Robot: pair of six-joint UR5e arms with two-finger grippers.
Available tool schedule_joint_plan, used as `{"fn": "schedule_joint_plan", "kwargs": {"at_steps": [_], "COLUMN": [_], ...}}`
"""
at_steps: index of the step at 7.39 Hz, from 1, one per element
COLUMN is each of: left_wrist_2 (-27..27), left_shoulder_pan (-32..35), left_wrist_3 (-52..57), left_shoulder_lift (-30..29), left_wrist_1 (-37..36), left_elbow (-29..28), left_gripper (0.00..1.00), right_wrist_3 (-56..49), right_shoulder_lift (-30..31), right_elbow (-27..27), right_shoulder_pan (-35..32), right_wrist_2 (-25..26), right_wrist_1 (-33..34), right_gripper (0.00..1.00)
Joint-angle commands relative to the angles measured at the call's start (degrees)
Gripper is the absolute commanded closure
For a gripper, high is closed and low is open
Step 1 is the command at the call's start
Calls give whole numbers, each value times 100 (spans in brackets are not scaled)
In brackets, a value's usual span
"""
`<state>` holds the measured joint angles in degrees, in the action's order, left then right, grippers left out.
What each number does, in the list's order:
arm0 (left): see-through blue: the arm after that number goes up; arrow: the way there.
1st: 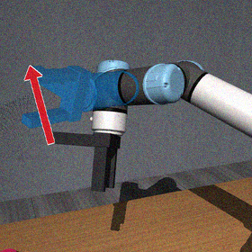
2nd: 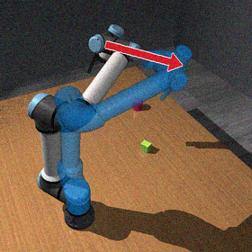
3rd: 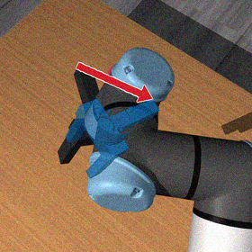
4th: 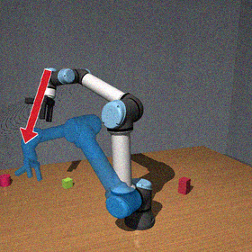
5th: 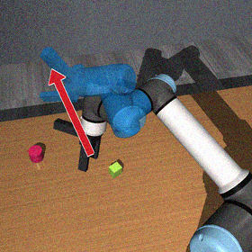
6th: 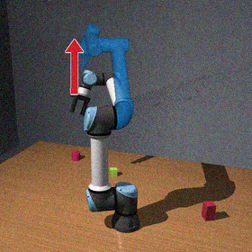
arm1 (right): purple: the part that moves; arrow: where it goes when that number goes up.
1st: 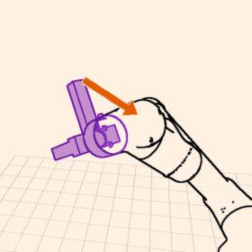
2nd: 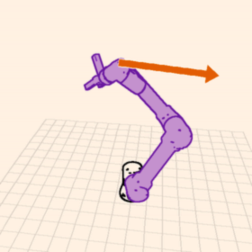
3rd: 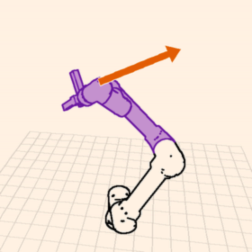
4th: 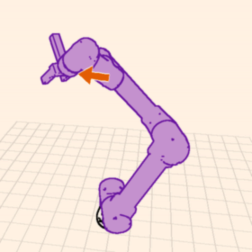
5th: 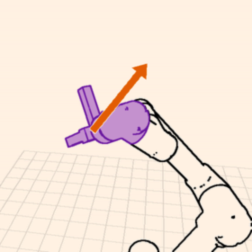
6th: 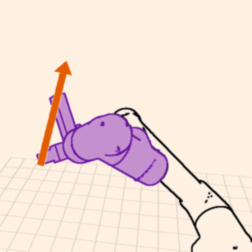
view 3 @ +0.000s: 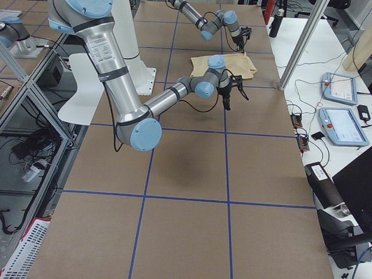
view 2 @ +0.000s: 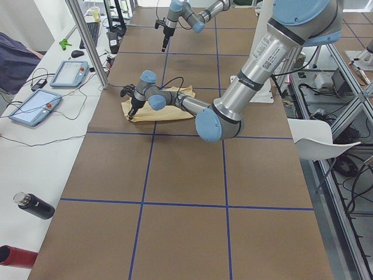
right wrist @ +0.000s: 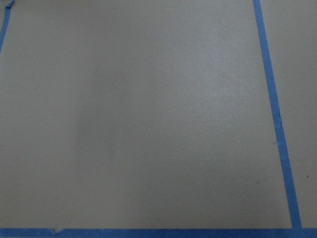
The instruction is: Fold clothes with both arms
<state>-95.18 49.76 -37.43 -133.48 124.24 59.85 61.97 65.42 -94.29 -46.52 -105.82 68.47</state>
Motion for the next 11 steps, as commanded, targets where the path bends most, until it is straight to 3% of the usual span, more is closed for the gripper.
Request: {"fn": "schedule_joint_plan", "kwargs": {"at_steps": [1, 4, 7, 8, 9, 10, 11], "left_wrist_2": [-35, -80, -80, -80, -80, -80, -80], "left_shoulder_pan": [183, 192, 157, 139, 130, 130, 122], "left_wrist_3": [489, 500, 439, 438, 421, 421, 421], "left_shoulder_lift": [-92, 567, 692, 700, 701, 701, 701], "left_wrist_1": [467, 646, 681, 672, 681, 681, 681], "left_elbow": [-256, 613, 791, 800, 817, 809, 809], "left_gripper": [1, 0, 0, 0, 0, 0, 0], "right_wrist_3": [69, 1532, 3186, 3459, 3462, 3427, 3392], "right_shoulder_lift": [-38, -1088, -2574, -2805, -2842, -2833, -2842], "right_elbow": [16, 261, 1567, 1989, 2072, 2134, 2152], "right_shoulder_pan": [63, 737, 1635, 1881, 2031, 2128, 2181], "right_wrist_2": [9, 656, 1738, 1975, 2213, 2224, 2232], "right_wrist_1": [0, 541, 844, 826, 800, 808, 826], "right_gripper": [0, 0, 5, 20, 39, 50, 55]}}
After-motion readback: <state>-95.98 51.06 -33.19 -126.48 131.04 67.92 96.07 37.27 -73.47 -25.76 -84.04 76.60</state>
